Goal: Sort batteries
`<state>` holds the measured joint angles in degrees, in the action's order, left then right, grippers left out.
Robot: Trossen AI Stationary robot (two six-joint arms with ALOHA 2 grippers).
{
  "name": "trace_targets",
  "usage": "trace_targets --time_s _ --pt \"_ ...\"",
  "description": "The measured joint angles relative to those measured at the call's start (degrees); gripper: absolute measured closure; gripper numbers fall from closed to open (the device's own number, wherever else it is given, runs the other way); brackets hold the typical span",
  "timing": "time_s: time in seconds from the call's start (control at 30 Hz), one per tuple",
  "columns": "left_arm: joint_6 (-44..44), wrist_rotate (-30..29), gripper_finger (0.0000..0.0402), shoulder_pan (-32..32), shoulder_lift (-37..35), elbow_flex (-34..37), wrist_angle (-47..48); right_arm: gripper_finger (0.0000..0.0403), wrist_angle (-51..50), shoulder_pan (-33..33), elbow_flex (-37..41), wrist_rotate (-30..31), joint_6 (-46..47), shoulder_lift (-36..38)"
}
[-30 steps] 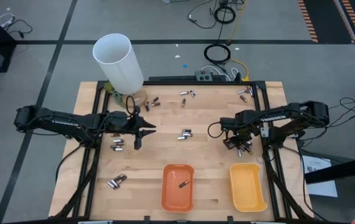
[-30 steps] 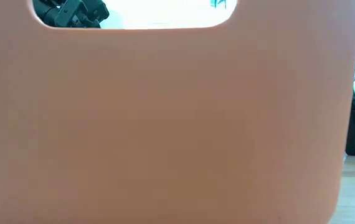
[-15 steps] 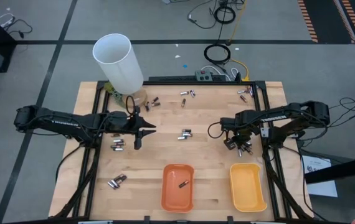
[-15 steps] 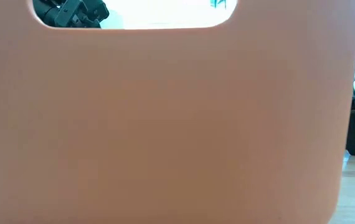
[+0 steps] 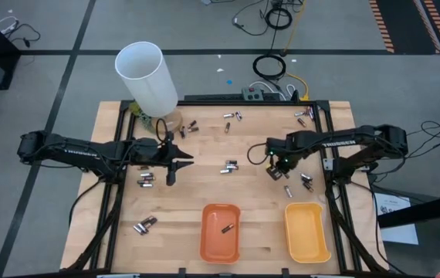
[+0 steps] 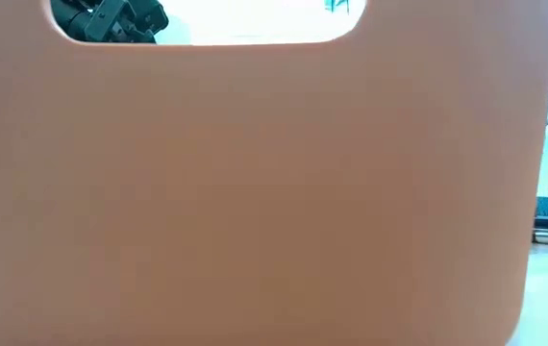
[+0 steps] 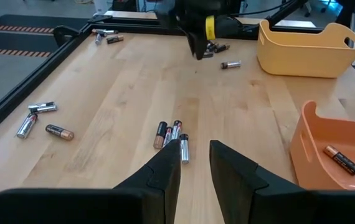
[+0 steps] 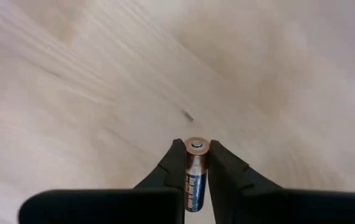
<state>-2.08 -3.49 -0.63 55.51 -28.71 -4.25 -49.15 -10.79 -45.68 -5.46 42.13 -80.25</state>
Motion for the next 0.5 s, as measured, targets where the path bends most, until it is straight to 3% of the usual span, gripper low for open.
trace_targets --time_s 0.23,0.5 --pt "-0.49 0.0 0.0304 -0.02 0.0 0.0 0.0 0.0379 3.11 1.59 -9.63 2.55 -5.46 0.02" --pt "-0.39 0.0 0.0304 -0.02 0.0 0.0 0.04 0.0379 27.07 10.84 -11.99 2.47 -18.14 -0.37"
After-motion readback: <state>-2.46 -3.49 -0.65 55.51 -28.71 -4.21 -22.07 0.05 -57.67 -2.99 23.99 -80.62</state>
